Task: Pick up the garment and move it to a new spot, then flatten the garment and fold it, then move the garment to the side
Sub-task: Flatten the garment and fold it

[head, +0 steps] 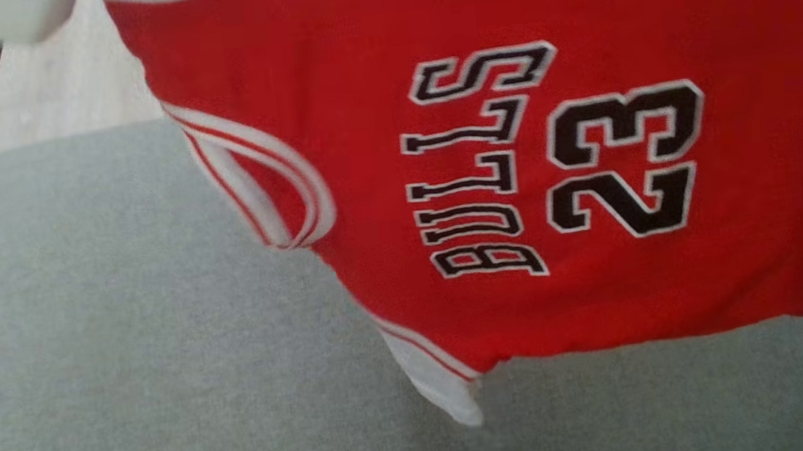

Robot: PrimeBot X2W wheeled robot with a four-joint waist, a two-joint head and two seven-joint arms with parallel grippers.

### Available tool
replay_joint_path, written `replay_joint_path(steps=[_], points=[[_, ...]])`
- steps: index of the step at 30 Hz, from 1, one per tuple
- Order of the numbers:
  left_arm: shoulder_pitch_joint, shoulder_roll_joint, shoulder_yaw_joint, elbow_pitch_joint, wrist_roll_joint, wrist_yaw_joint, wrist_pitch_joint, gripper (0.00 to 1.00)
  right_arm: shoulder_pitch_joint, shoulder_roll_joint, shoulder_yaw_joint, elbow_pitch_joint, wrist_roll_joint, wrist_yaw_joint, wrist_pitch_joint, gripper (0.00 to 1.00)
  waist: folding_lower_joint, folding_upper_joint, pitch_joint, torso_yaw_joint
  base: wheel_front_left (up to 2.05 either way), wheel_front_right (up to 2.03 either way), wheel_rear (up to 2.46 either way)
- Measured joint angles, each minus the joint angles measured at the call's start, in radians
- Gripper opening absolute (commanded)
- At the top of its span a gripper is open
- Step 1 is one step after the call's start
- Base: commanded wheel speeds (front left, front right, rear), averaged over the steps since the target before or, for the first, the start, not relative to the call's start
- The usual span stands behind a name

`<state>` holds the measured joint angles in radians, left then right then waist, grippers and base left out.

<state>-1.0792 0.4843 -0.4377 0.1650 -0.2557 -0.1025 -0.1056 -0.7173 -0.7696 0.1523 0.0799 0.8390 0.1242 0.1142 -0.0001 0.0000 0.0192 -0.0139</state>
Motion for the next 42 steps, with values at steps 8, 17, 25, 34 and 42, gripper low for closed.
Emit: replay_joint_path(steps=[8,17,25,34,42], points=[[-0.253,-0.055,-0.081,0.294,0.047,-0.021,-0.006,0.00,-0.349,0.152,0.157,0.271,-0.069,0.000,-0.042,0.00,0.0004,0.0000,0.167,-0.015,0.00,0.00,0.00],[-0.579,-0.143,-0.079,0.470,0.134,0.041,-0.146,0.00,-0.651,0.192,0.224,0.472,-0.132,0.000,-0.248,0.00,0.0005,-0.0001,0.375,-0.013,0.00,0.00,0.00],[-0.446,-0.149,-0.096,0.376,0.123,0.014,-0.153,0.00,-0.646,0.152,0.372,0.575,-0.135,0.000,-0.318,0.00,0.0004,-0.0001,0.478,0.017,0.00,0.00,0.00],[0.072,-0.038,-0.114,0.125,0.074,0.035,-0.152,0.00,-0.372,0.121,0.467,0.625,-0.034,0.000,-0.356,0.00,-0.0001,0.0000,0.429,0.045,0.00,0.00,0.00],[0.595,0.043,-0.118,-0.068,0.007,0.087,-0.152,0.00,0.003,0.095,0.441,0.577,0.040,0.000,-0.363,0.00,-0.0004,0.0000,0.292,0.044,0.00,0.00,0.00]])
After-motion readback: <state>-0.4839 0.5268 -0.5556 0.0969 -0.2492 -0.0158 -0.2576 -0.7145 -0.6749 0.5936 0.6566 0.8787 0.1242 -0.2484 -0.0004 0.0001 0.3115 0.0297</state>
